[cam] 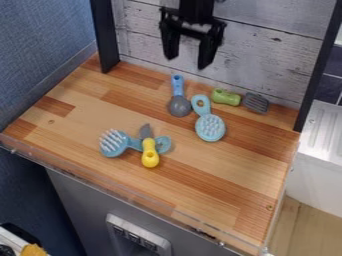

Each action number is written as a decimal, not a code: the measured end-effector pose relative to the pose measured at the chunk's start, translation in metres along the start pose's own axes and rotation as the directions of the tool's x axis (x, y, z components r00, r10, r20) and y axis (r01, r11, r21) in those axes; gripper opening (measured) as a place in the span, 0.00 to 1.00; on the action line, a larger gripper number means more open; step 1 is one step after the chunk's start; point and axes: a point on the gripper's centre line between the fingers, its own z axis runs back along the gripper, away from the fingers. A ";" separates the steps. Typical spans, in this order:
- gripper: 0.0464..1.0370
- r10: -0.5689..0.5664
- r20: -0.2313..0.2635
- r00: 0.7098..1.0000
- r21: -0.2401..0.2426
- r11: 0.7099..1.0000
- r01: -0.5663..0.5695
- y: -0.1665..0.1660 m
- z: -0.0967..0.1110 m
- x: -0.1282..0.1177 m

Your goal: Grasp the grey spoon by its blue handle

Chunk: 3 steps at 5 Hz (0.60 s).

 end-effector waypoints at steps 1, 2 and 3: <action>0.96 0.002 -0.011 1.000 0.000 1.000 -0.002 0.006 -0.032 0.000; 0.96 -0.051 -0.017 0.999 0.000 0.999 0.051 0.005 -0.054 -0.003; 0.96 -0.134 -0.007 0.991 0.007 0.991 0.134 0.006 -0.064 -0.006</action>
